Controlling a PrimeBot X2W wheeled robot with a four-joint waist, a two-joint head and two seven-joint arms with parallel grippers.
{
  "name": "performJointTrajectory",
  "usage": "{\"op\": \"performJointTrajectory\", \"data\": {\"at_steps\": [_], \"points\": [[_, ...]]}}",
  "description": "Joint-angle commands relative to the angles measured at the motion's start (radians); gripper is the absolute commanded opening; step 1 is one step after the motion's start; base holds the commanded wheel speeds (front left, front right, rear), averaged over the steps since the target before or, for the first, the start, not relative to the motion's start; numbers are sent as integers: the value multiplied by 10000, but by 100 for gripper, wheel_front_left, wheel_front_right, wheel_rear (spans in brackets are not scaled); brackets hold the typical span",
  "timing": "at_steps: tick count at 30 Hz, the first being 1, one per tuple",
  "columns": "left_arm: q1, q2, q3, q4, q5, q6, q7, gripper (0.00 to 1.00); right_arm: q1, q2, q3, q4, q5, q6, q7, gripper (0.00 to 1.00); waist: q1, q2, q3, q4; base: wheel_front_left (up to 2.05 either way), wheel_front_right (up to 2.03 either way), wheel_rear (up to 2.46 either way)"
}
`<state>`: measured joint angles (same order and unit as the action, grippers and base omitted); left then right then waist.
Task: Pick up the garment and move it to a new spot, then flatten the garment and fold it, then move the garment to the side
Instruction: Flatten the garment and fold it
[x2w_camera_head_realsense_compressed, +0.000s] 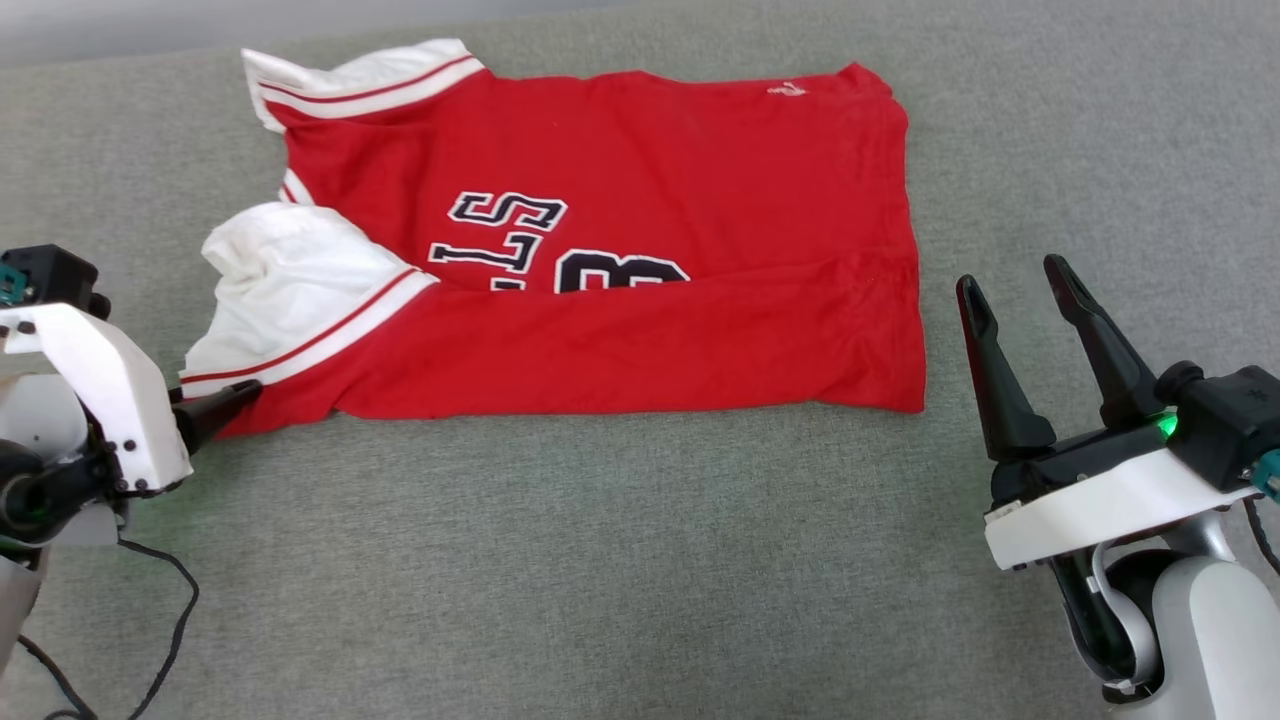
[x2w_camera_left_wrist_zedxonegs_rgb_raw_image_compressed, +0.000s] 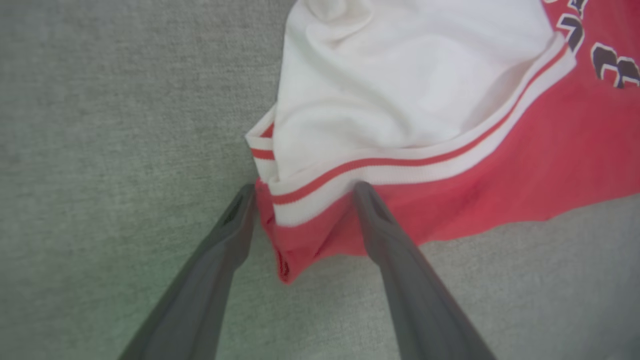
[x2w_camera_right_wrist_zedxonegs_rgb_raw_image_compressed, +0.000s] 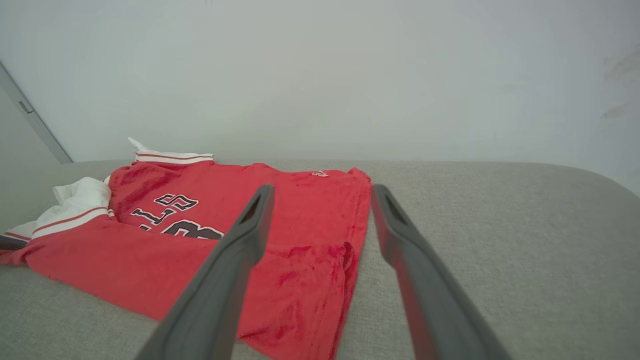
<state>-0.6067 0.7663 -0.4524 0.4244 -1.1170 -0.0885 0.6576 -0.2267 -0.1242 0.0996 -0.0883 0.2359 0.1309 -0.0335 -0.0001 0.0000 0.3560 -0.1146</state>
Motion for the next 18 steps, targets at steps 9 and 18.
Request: {"op": "performJointTrajectory", "data": {"at_steps": [9, 18], "points": [[619, -858, -384, 582, -632, -151, 578, 0, -35, -74, -414, -4, 415, -3, 559, 100, 1, 0, 279, -168, 0, 0, 0], [-96, -795, -40, 381, -217, -277, -714, 0, -283, -701, -1235, 706, 1793, -3, 4261, 100, 1, 0, 47, 294, 0, 0, 0]]}}
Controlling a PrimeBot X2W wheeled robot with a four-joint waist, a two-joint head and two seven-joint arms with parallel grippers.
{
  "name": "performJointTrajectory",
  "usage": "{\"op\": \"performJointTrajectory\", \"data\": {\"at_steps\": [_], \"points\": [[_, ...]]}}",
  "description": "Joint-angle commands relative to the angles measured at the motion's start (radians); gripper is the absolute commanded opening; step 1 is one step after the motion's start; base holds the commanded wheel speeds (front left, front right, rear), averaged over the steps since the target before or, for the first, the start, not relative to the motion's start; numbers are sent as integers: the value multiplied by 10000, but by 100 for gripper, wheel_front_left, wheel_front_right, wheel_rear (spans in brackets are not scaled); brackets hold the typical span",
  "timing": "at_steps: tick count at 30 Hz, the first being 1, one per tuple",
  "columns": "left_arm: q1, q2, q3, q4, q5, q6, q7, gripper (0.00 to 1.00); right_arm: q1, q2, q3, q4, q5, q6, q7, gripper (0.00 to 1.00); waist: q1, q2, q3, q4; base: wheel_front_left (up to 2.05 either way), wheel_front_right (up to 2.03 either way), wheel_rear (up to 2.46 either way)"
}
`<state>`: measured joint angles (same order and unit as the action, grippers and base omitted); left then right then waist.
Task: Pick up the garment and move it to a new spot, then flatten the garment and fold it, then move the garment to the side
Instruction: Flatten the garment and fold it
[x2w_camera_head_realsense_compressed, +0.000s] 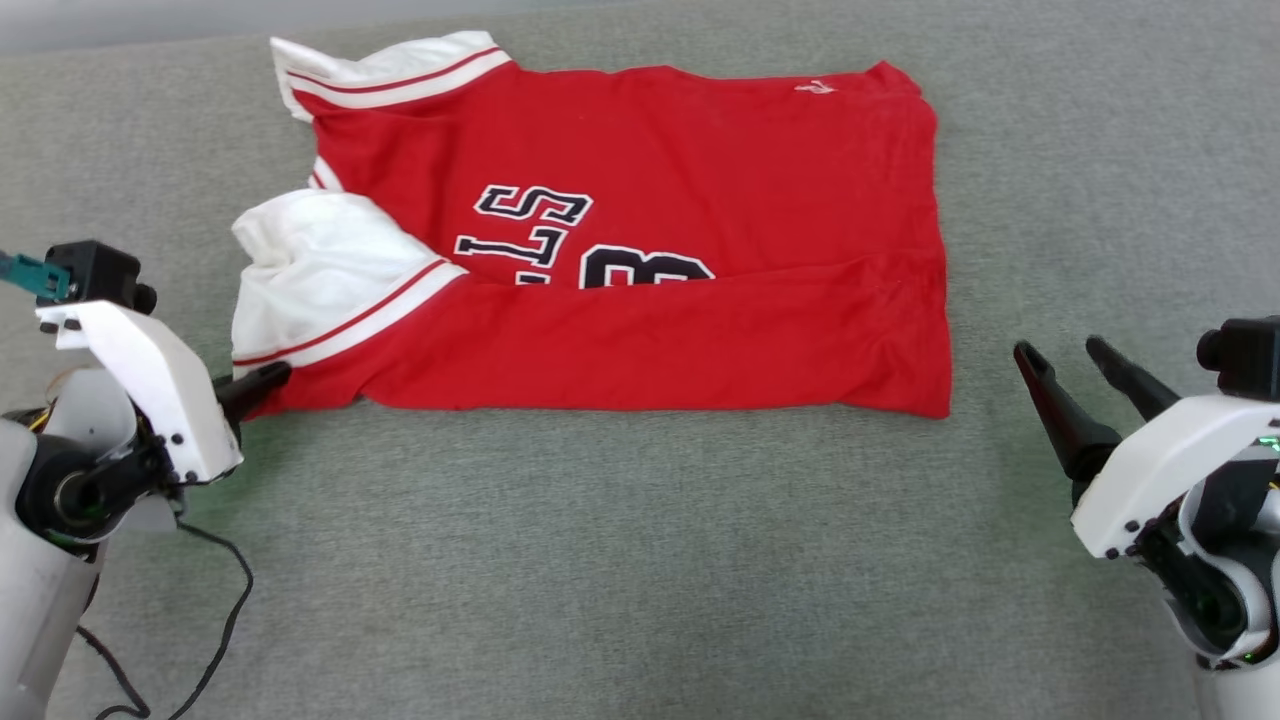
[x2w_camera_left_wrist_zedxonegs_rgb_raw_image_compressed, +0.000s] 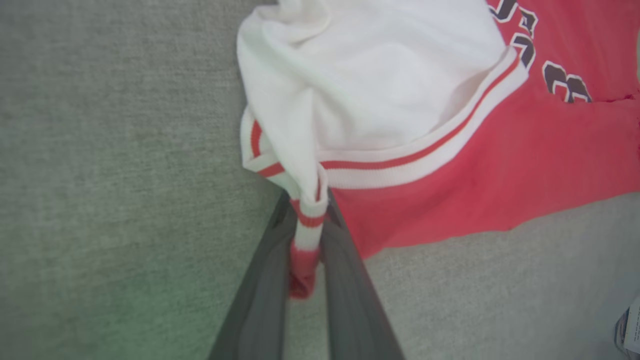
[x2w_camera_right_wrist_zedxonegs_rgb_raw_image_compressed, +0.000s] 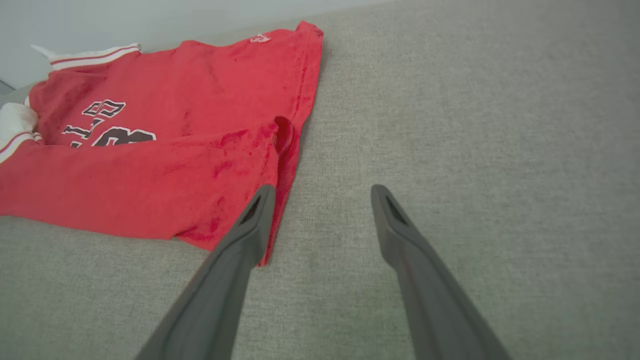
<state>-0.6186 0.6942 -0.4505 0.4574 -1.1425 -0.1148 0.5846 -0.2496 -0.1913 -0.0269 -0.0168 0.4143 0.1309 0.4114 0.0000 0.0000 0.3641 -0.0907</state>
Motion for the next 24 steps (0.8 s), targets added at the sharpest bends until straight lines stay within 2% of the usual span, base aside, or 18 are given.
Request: {"op": "performJointTrajectory", "data": {"at_steps": [1, 6, 16, 17, 18, 19, 24], "points": [[-81, -73, -48, -45, 66, -32, -80, 0, -162, -64, -57, 90, 142, -3, 426, 100, 0, 0, -36, 138, 0, 0, 0], [-493, -166, -105, -713, 247, -72, -326, 0, -749, -216, -96, 500, 373, -3, 2982, 100, 0, 0, 125, 577, 0, 0, 0], [-958, -378, -333, -1483, 577, -128, -709, 0, -1700, 189, 167, 2093, 222, -2, 4895, 100, 0, 0, 559, 1240, 0, 0, 0], [-962, -379, -351, -1495, 591, -131, -721, 0, -1672, 196, 246, 2232, 256, 0, 5052, 78, 0, 0, 571, 1266, 0, 0, 0], [-932, -332, -407, -1482, 691, -131, -735, 0, -1689, 206, 323, 2300, 284, 0, 5117, 30, 0, 0, 575, 1280, 0, 0, 0], [-886, -301, -457, -1472, 744, -125, -730, 0, -1722, 251, 348, 2345, 327, 4, 5143, 0, 0, 0, 569, 1284, 0, 0, 0], [-612, -355, -443, -1424, 811, -121, -1056, 0, -2010, -114, 340, 2005, 195, -3, 5011, 0, 0, 0, 346, 1238, 0, 0, 0]]}}
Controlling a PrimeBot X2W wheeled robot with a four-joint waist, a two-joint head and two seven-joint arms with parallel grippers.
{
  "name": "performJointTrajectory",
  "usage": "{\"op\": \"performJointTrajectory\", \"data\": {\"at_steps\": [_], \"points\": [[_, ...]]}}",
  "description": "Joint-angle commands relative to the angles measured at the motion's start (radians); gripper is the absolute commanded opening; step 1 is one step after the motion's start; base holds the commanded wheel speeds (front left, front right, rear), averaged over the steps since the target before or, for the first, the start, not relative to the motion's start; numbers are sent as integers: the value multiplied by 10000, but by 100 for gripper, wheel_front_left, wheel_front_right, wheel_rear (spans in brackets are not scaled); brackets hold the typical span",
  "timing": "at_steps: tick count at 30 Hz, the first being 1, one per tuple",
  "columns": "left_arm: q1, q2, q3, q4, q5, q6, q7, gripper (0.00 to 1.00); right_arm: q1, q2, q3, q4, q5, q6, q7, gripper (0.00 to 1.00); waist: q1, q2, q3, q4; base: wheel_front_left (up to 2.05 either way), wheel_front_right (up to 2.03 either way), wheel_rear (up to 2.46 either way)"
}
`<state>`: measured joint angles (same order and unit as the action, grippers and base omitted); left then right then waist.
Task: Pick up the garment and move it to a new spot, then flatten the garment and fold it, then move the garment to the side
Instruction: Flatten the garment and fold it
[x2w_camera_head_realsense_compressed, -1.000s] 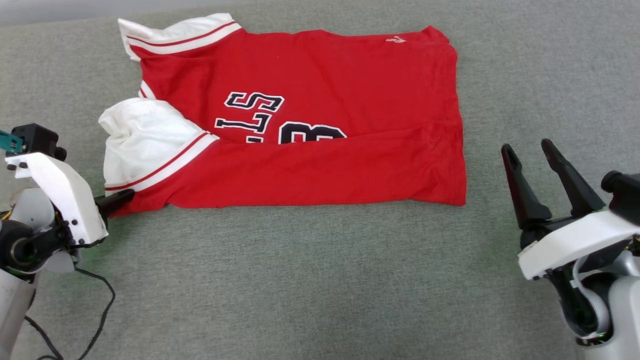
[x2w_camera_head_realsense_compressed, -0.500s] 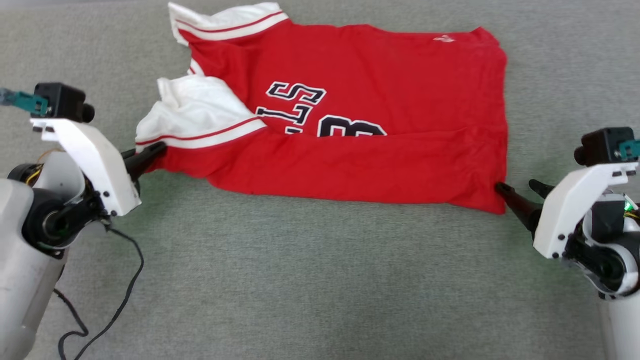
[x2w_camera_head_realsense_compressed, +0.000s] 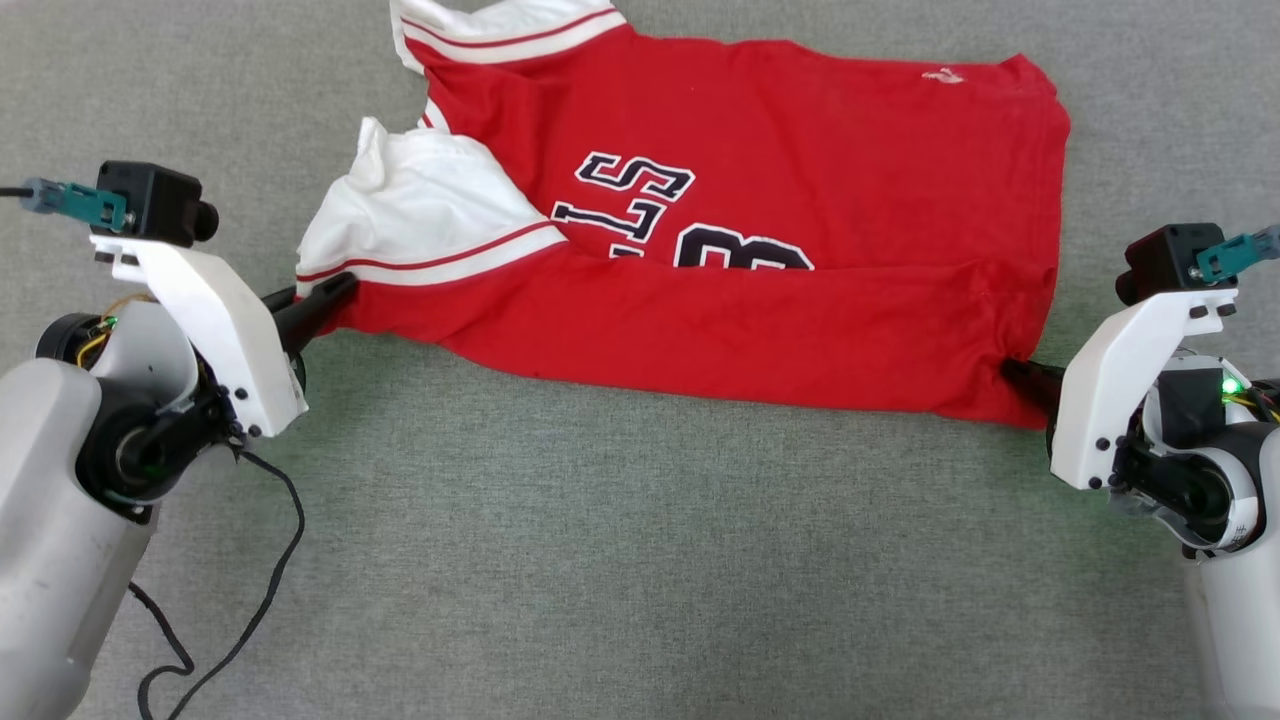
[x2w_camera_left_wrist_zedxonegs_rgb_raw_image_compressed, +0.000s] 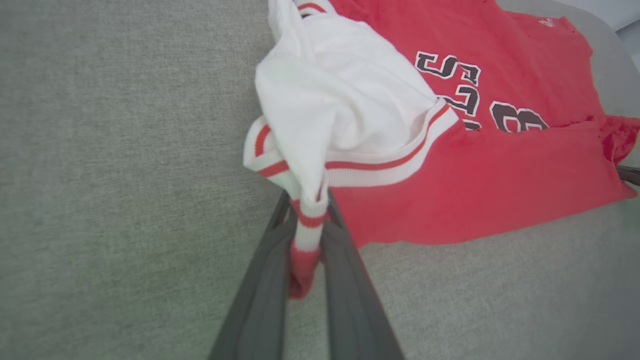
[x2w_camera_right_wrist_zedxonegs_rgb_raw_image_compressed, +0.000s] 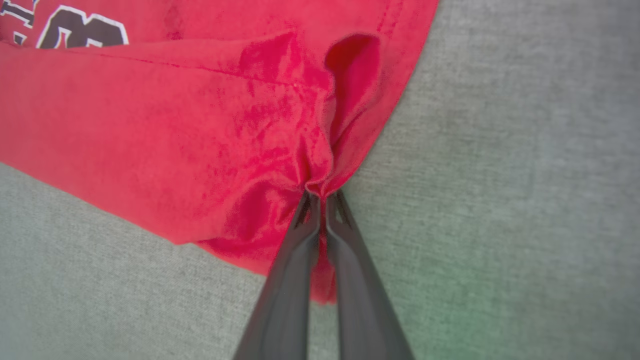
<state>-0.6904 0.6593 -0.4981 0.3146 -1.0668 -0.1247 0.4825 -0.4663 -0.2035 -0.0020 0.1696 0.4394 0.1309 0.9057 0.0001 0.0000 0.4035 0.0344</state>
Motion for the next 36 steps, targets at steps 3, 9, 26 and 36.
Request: {"op": "performJointTrajectory", "data": {"at_steps": [3, 9, 26, 36], "points": [[330, 43, -56, 9, 257, 60, -283, 0, 142, -131, 179, -101, -35, -3, -86, 0, -1, 0, -380, -40, 0, 0, 0], [932, 19, 24, -274, 188, 216, -687, 0, 342, -361, 616, -555, 247, -3, -294, 0, -1, 0, -1177, -34, 0, 0, 0], [5670, 716, 515, -2659, -847, 2026, -1522, 0, 2816, -727, 508, -975, 1154, -3, -262, 0, -1, 0, -2801, 167, 0, 0, 0], [5241, 138, 738, -1660, -543, 1890, -2671, 100, 3370, -220, 587, -97, 1425, -2, -2758, 100, -1, 0, -2579, -76, 0, 0, 0]]}}
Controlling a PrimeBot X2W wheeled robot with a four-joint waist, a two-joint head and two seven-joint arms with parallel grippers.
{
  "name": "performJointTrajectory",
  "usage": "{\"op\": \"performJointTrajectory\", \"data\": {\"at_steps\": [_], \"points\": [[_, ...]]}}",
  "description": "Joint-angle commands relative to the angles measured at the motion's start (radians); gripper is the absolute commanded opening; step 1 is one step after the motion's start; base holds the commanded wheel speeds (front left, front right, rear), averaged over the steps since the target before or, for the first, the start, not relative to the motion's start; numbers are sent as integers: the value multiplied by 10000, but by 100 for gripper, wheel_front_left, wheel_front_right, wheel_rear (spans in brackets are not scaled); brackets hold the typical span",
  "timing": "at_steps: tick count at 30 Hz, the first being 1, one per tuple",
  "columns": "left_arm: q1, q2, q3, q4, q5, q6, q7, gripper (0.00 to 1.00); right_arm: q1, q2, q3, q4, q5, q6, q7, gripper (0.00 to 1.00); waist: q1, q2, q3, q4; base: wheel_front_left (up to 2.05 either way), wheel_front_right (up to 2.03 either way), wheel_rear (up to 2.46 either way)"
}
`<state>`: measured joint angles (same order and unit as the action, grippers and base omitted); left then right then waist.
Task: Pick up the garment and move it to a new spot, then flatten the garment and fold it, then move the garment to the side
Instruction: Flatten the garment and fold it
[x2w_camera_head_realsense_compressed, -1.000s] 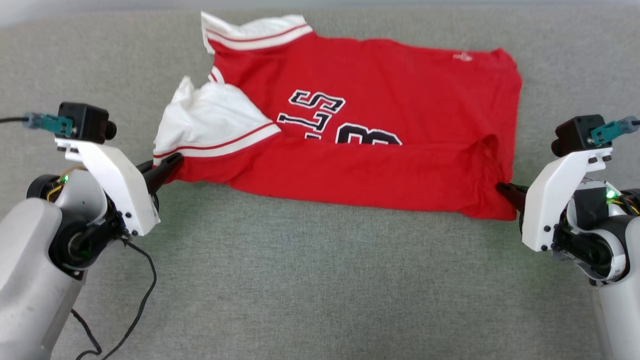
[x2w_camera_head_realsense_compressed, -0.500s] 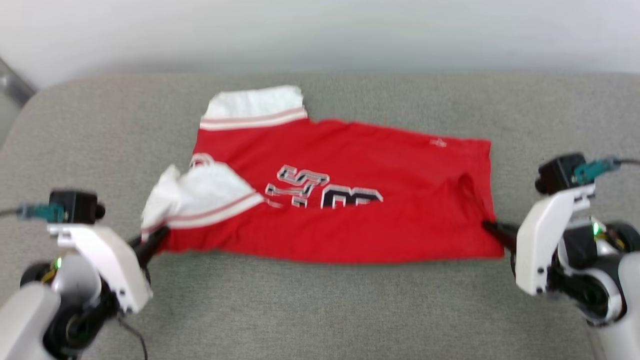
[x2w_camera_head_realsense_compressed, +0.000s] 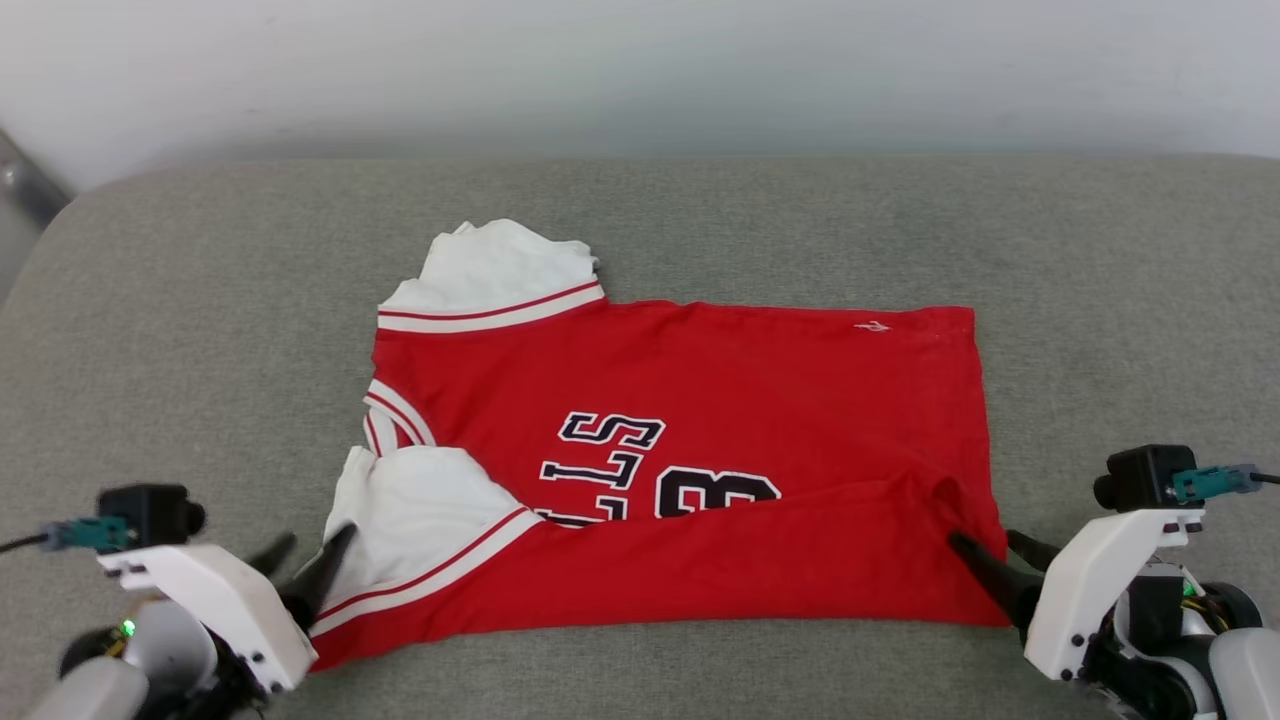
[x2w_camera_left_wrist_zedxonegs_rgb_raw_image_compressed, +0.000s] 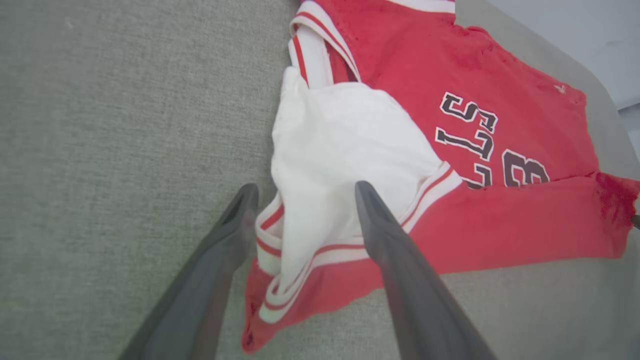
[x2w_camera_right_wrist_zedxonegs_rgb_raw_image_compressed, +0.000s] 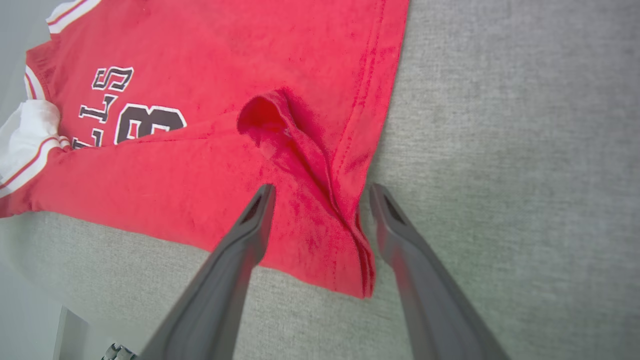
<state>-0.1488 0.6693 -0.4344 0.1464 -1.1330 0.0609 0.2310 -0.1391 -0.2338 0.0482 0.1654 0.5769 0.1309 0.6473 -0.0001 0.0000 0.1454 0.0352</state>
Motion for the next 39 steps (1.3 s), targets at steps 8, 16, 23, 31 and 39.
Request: {"op": "performJointTrajectory", "data": {"at_steps": [8, 16, 23, 31, 39], "points": [[-1268, 62, 732, 91, 981, 786, -1417, 100, -512, 66, 151, -816, -1314, -3, -3370, 100, 1, 0, 411, -622, 0, 0, 0], [-3179, 335, 861, 58, 1666, 988, -1376, 100, -1701, 519, -22, -1424, -2360, -3, -5194, 100, 1, 0, 2036, -1031, 0, 0, 0], [-5375, 842, 929, 745, 1402, 160, -194, 100, -2686, 834, 21, -2283, -3084, -3, -5939, 100, 1, 0, 3526, -1484, 0, 0, 0], [-7158, 1921, 550, 1780, 657, -874, 2883, 100, -3000, 1118, 90, -3026, -3600, -3, -5859, 100, 1, 0, 4418, -2179, 0, 0, 0], [-7768, 2727, 295, 2241, -2, -861, 5459, 100, -2705, 1422, 148, -3254, -3412, -3, -5865, 100, 1, 0, 5004, -2703, 0, 0, 0]]}}
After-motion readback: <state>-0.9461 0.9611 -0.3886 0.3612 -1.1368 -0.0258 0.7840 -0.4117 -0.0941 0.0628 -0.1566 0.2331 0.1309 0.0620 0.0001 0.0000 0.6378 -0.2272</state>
